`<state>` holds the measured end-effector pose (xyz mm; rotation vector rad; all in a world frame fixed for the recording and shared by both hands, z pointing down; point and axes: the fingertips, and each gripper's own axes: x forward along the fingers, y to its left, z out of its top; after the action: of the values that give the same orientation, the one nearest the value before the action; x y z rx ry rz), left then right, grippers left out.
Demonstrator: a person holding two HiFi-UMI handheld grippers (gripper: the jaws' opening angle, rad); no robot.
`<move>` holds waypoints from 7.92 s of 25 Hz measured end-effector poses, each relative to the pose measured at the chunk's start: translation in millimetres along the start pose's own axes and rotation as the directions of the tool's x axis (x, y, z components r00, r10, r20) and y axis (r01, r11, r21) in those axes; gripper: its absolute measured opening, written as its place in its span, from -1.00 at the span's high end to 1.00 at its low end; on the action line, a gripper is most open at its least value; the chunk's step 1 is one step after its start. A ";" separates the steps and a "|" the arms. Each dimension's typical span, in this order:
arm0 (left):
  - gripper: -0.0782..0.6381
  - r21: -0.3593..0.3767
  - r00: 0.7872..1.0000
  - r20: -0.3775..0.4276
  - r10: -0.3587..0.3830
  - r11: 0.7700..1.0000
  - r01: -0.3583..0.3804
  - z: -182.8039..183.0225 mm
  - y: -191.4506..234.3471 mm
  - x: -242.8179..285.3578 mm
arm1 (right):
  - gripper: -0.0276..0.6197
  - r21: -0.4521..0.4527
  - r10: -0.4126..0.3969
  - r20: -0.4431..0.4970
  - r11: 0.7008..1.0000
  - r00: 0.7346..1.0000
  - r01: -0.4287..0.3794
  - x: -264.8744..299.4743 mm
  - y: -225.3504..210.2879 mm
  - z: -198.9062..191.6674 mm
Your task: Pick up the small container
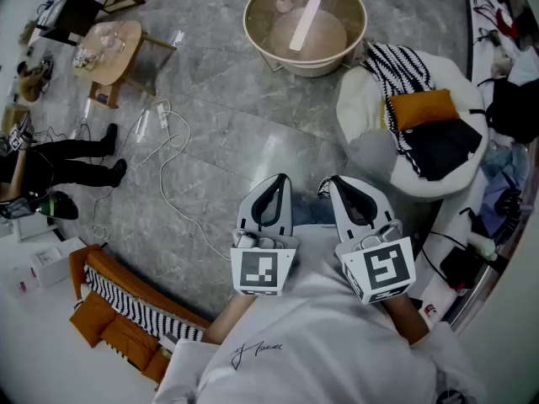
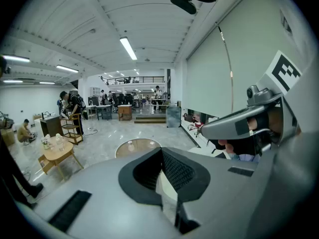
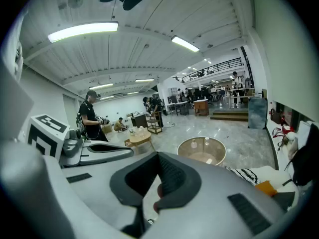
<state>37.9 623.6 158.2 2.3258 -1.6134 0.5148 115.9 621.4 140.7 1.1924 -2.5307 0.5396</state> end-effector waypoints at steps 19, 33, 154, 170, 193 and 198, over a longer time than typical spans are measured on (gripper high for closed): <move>0.76 -0.152 0.997 -0.014 0.075 0.985 -0.077 4.5 25.0 -1.1 | 0.88 0.100 0.022 0.012 0.995 1.000 -0.023 2.8 -30.7 -6.9; 0.76 -0.236 0.996 -0.018 0.088 0.968 -0.090 11.8 85.0 27.7 | 0.88 0.051 -0.004 -0.035 0.999 0.999 0.006 53.8 -39.6 20.9; 0.76 -0.110 0.905 -0.303 -0.300 0.954 0.280 141.7 291.1 475.0 | 0.88 0.117 0.093 -0.139 0.990 0.986 -0.077 490.5 -259.6 179.7; 0.76 -0.134 0.881 -0.363 -0.304 0.952 0.274 107.8 307.1 516.0 | 0.87 0.137 0.121 -0.183 0.986 0.976 -0.097 538.7 -275.0 142.8; 0.76 -0.172 0.858 -0.406 -0.314 0.949 0.265 52.1 343.5 579.8 | 0.87 0.166 0.084 -0.222 0.985 0.971 -0.047 606.0 -314.1 84.4; 0.76 -0.198 0.854 -0.401 -0.332 0.941 0.273 39.1 347.5 590.0 | 0.88 0.166 0.063 -0.211 0.986 0.976 -0.028 620.9 -320.9 72.9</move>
<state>-94.3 -11.0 382.1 2.1166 -1.0215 0.7537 -22.0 -17.7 398.4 1.0657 -2.3711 0.8519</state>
